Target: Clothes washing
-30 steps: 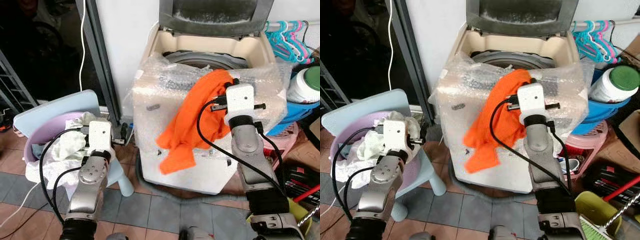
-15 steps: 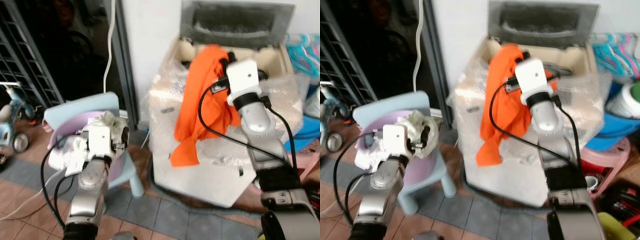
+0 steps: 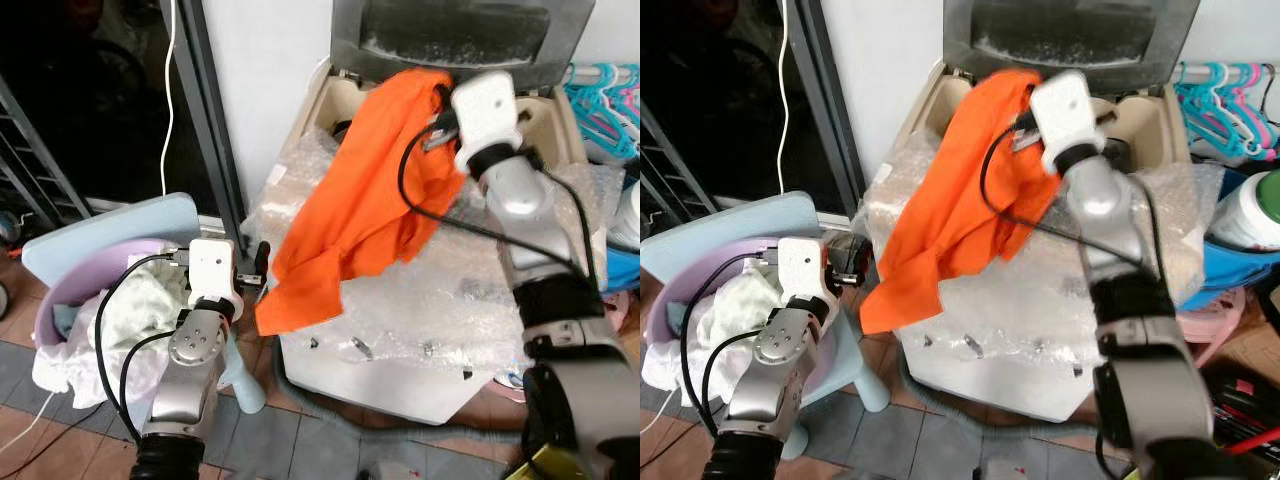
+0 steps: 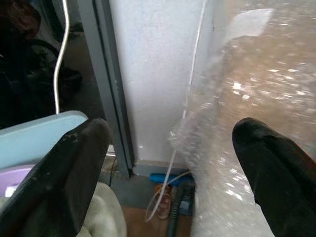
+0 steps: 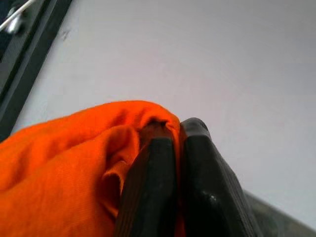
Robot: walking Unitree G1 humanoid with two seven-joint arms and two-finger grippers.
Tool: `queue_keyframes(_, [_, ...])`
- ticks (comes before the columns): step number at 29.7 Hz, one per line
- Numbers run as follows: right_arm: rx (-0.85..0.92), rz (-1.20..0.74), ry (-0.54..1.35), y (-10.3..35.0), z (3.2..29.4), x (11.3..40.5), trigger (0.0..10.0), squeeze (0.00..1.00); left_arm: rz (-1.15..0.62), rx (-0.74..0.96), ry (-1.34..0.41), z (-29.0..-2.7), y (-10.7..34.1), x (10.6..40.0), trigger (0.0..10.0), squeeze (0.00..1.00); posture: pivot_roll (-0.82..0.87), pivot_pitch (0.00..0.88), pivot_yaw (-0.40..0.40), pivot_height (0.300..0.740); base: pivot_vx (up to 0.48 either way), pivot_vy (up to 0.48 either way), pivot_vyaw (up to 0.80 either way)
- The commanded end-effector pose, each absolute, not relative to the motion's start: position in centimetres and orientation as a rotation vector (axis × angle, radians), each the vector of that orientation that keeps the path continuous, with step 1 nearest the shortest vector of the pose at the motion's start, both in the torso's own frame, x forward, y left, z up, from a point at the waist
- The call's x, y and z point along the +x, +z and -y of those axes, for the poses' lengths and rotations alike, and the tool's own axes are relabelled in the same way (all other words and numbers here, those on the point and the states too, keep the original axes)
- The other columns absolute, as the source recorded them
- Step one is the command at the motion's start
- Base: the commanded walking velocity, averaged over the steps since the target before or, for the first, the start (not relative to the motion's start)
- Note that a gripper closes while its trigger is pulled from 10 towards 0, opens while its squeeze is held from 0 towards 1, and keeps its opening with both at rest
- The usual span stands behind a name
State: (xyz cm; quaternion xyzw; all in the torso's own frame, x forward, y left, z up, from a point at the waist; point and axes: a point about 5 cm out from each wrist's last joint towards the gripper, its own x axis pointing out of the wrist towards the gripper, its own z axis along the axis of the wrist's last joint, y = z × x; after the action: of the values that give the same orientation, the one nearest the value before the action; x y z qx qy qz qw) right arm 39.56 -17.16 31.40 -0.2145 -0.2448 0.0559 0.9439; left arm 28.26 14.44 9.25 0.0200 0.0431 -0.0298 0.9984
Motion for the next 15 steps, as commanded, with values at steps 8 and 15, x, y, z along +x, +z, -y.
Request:
queue_keyframes(8, [-0.283, 0.684, -0.066, 38.2, 19.9, 39.2, 10.0, 0.0, -0.109, 0.04, -0.002, -15.1, 8.8, 27.6, 10.0, 0.0, -0.03, 0.0, -0.018, 0.74, 0.0, 0.0, 0.0])
queue_keyframes(15, [-0.333, 0.547, 0.053, 31.4, 18.2, 40.0, 10.0, 1.0, -0.112, 0.052, 0.0, -15.4, 8.8, 27.4, 10.0, 0.0, 0.01, 0.0, -0.01, 0.74, 0.0, 0.0, 0.0])
